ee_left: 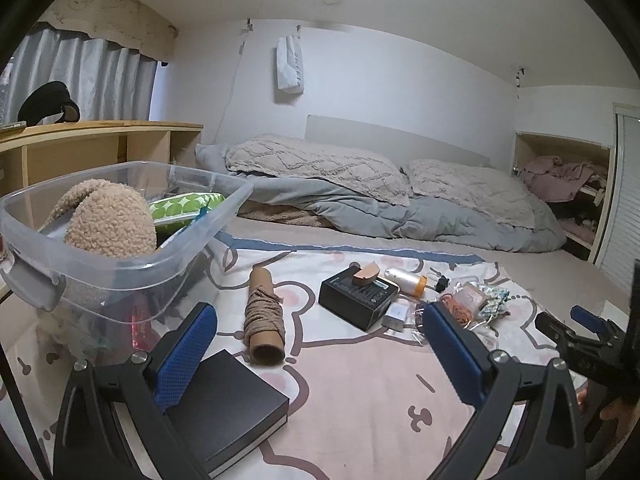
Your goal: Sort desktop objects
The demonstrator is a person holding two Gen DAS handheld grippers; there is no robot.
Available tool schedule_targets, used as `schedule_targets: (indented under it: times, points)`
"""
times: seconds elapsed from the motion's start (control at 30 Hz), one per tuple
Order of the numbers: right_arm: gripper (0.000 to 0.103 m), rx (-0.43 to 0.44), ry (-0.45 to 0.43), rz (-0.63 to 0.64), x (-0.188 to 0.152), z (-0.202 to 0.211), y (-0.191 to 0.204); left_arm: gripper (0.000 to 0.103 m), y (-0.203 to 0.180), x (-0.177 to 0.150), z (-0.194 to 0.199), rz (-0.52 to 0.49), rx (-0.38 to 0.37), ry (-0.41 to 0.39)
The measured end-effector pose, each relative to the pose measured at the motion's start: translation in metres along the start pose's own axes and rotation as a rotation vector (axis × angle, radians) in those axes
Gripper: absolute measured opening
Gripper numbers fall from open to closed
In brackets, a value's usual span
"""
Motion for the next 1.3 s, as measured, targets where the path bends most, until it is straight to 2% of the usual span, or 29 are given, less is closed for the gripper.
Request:
schedule_targets:
  times: [0.23, 0.27, 0.3, 0.37, 0.5, 0.6, 0.73, 0.97, 1.17, 1.3]
  points:
    - [0.103, 0.019, 0.159, -0.140, -0.013, -0.030, -0.029, 0.103, -0.010, -0.007, -0.002, -0.023, -0.025, 0.026]
    - [0.097, 0.018, 0.182, -0.163, -0.015, -0.034, -0.032, 0.103, -0.012, -0.007, -0.001, -0.027, -0.029, 0.026]
    - [0.076, 0.018, 0.204, -0.190, -0.017, -0.037, -0.036, 0.103, -0.014, -0.007, -0.001, -0.033, -0.034, 0.026]
    - [0.056, 0.004, 0.251, -0.238, -0.024, -0.047, -0.043, 0.103, -0.016, -0.008, 0.000, -0.041, -0.038, 0.023]
    - [0.037, 0.066, 0.335, -0.330, -0.038, -0.073, -0.051, 0.103, -0.020, -0.010, 0.000, -0.053, -0.047, 0.029]
    - [0.028, 0.081, 0.377, -0.351, -0.045, -0.090, -0.053, 0.103, -0.023, -0.013, -0.001, -0.057, -0.062, 0.042]
    - [0.025, 0.088, 0.446, -0.380, -0.059, -0.110, -0.055, 0.103, -0.029, -0.017, -0.005, -0.062, -0.085, 0.065]
    - [0.025, 0.139, 0.479, -0.332, -0.066, -0.125, -0.043, 0.103, -0.039, -0.028, -0.017, -0.069, -0.108, 0.122]
    - [0.026, 0.180, 0.511, -0.276, -0.075, -0.111, -0.012, 0.103, -0.049, -0.042, -0.027, -0.118, -0.094, 0.162]
    - [0.025, 0.251, 0.549, -0.252, -0.081, -0.093, 0.009, 0.103, -0.059, -0.053, -0.032, -0.152, -0.133, 0.212]
Point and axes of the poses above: each gripper's, at about its wrist camera, not at the fingertips, and z roughly against the way its jaws point, y to its left, x to its top, the point moved 3 cm from there along -z, roughly the way its jaws point, and after that the axes turned 5 degrees about x, right-handed, at the moved point
